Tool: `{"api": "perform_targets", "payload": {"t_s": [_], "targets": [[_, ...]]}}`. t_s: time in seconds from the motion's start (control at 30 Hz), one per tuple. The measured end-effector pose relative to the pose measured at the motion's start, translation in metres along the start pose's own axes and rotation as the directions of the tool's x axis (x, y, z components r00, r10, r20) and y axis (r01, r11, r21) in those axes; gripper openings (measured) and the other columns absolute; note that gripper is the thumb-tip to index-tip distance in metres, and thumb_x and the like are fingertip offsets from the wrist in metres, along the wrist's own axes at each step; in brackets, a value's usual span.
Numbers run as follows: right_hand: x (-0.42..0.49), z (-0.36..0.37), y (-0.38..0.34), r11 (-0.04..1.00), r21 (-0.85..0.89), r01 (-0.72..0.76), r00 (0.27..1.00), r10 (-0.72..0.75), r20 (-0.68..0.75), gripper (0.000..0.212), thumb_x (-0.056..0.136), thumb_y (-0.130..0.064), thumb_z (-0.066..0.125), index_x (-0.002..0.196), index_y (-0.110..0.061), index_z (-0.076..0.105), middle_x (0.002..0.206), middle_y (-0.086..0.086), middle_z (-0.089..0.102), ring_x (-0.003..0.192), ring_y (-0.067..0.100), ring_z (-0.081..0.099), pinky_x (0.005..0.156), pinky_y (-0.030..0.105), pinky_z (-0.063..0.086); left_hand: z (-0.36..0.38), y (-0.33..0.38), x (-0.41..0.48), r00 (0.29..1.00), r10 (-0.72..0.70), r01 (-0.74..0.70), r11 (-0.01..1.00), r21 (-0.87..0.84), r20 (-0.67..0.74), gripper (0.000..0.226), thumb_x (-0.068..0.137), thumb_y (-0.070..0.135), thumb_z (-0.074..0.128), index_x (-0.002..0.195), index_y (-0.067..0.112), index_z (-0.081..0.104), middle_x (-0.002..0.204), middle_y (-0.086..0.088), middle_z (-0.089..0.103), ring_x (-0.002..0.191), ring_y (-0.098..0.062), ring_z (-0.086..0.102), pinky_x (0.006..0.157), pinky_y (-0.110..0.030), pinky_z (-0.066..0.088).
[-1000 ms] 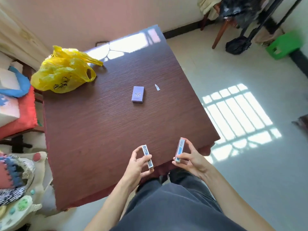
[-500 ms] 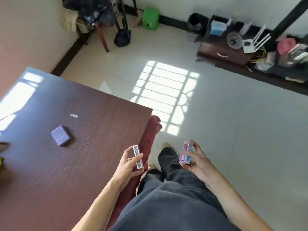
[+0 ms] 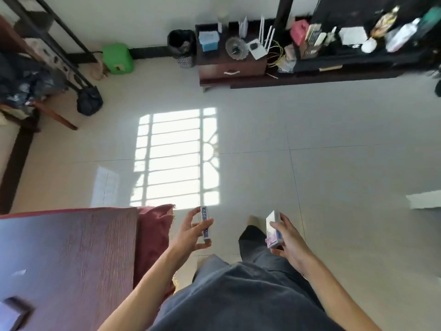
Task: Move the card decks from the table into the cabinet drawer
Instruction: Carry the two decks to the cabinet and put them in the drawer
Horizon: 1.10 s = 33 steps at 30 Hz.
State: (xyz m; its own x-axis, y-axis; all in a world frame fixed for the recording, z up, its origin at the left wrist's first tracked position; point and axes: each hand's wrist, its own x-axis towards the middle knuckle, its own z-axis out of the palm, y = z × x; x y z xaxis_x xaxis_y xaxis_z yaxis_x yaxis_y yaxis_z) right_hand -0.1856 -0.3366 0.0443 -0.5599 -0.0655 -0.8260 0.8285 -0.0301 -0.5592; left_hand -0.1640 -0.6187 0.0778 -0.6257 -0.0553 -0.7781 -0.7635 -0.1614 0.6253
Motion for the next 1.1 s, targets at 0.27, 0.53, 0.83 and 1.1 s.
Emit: {"api": "perform_targets", "payload": {"t_s": [0.27,0.53,0.83,1.1], "targets": [[0.044,-0.071,-0.078,0.996,0.063,0.061,0.996,-0.057,-0.072,0.029,0.096,-0.038,0.062,0.124,-0.044,0.058,0.129,0.008,0.06,0.092,0.038,0.067,0.059,0.033,0.054,0.084,0.067,0.039,0.997,0.064,-0.063,0.998,0.023,-0.051,0.047,0.086,0.029,0.072,0.128,0.036,0.051,0.116,-0.02,0.062,0.106,-0.033,0.065,0.07,-0.035,0.063],[0.101,-0.08,-0.155,0.997,0.015,0.072,0.989,-0.07,-0.132,0.04,0.095,-0.062,0.053,0.133,-0.049,0.052,0.13,0.003,0.058,0.104,0.031,0.065,0.061,0.028,0.057,0.108,0.122,0.097,0.994,0.036,-0.035,0.999,0.011,-0.106,0.042,0.087,0.03,0.072,0.123,0.042,0.052,0.107,-0.011,0.064,0.094,-0.023,0.069,0.064,-0.03,0.061],[0.171,-0.077,-0.275,0.997,-0.012,0.079,0.978,-0.08,-0.192,0.039,0.09,-0.074,0.046,0.123,-0.054,0.054,0.132,-0.004,0.058,0.109,0.027,0.065,0.065,0.032,0.057,0.119,0.224,0.205,0.999,-0.011,0.011,1.0,-0.003,-0.038,0.047,0.078,0.044,0.077,0.119,0.05,0.055,0.116,-0.009,0.062,0.104,-0.029,0.067,0.068,-0.035,0.062],[0.231,-0.089,-0.368,0.993,-0.052,0.103,0.985,-0.109,-0.134,0.029,0.082,-0.069,0.06,0.109,-0.061,0.062,0.128,-0.006,0.064,0.102,0.029,0.068,0.06,0.03,0.056,0.166,0.339,0.279,0.995,0.033,-0.038,0.998,0.047,0.091,0.052,0.085,0.036,0.073,0.131,0.037,0.05,0.116,-0.02,0.064,0.1,-0.033,0.065,0.073,-0.038,0.06]]}}
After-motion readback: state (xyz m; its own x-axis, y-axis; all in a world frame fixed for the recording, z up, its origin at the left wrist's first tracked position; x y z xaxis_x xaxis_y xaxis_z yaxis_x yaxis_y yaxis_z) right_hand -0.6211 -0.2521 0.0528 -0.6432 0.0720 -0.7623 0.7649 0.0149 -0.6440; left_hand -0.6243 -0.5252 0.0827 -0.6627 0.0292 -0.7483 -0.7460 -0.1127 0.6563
